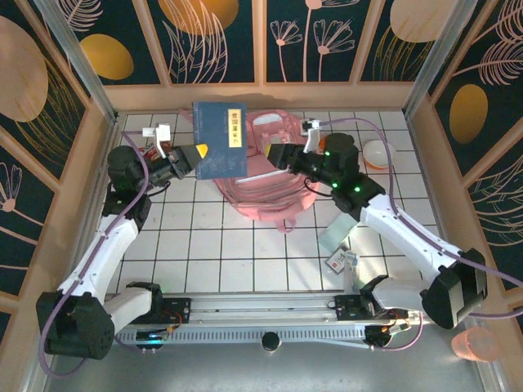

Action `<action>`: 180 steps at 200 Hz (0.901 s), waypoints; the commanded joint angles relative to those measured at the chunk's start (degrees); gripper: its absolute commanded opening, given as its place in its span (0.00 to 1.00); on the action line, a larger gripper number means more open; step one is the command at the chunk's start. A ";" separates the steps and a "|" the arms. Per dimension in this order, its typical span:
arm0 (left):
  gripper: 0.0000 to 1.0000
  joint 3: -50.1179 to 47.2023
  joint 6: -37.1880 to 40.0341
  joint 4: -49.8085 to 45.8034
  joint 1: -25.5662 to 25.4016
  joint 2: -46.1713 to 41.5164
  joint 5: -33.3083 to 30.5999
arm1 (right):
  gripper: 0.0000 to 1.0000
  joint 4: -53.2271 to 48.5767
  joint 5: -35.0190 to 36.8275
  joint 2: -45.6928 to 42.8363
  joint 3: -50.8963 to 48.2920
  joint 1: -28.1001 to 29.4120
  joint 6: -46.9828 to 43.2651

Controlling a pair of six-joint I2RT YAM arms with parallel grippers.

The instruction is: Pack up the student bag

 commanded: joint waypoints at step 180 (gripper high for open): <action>0.41 2.05 5.16 10.79 -9.17 3.14 -2.19 | 0.00 22.26 -29.02 2.22 -2.67 -5.82 7.12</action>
